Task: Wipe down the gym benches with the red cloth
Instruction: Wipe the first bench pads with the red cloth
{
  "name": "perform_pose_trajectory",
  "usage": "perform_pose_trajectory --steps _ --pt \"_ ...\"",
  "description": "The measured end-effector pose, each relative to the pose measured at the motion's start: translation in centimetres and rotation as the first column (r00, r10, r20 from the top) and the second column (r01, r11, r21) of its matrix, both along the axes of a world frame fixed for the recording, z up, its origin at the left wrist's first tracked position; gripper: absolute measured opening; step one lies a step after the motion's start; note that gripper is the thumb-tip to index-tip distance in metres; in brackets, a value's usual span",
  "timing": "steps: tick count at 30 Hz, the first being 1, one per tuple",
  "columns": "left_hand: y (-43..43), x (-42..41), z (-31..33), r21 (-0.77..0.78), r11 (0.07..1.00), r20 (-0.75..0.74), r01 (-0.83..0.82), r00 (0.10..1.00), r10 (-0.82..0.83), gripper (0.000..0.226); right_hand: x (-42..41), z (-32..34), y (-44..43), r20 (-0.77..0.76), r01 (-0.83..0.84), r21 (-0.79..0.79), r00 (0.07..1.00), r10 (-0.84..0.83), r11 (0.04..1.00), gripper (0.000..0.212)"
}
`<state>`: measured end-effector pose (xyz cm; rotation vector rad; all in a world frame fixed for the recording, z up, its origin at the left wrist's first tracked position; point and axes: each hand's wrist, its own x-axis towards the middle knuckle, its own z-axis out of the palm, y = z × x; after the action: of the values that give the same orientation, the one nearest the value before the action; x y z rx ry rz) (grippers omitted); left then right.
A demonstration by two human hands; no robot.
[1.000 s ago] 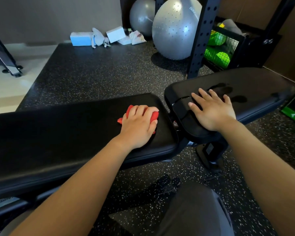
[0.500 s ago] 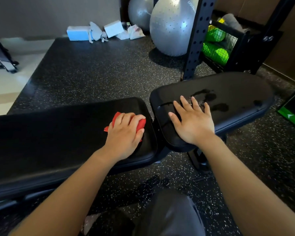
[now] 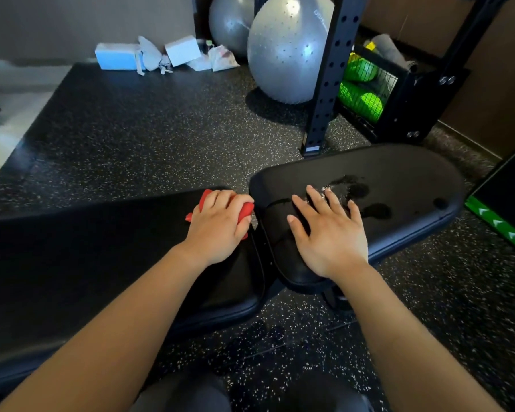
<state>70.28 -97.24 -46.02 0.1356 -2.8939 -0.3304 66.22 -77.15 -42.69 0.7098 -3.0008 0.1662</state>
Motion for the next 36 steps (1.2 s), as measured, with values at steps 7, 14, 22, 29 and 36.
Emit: perform_pose_trajectory --steps 7,14,22,29,36 --pt "-1.0 -1.0 0.4 0.012 1.000 0.080 0.018 0.997 -0.018 0.038 0.2 0.1 -0.2 0.020 0.032 0.024 0.999 -0.032 0.999 0.053" --pt "-1.2 -2.9 -0.1 -0.005 0.999 -0.036 0.038 0.999 -0.038 0.031 0.2 0.3 -0.5 0.000 0.069 0.034 0.998 -0.069 0.997 0.051" --pt "-1.1 -2.6 -0.1 0.048 0.998 -0.068 0.040 0.997 -0.037 0.031 0.9 0.4 -0.3 0.007 0.060 0.040 0.998 -0.060 0.997 0.051" --pt "-0.5 -2.9 -0.1 0.035 0.999 -0.087 -0.019 0.996 0.022 0.031 0.6 0.2 -0.2 0.015 0.039 0.001 0.999 -0.039 0.999 0.052" --pt "-0.5 -2.9 0.8 0.248 0.967 -0.107 -0.057 0.991 0.086 0.029 -0.2 1.4 0.9 0.057 -0.046 -0.193 0.997 0.058 0.980 0.052"
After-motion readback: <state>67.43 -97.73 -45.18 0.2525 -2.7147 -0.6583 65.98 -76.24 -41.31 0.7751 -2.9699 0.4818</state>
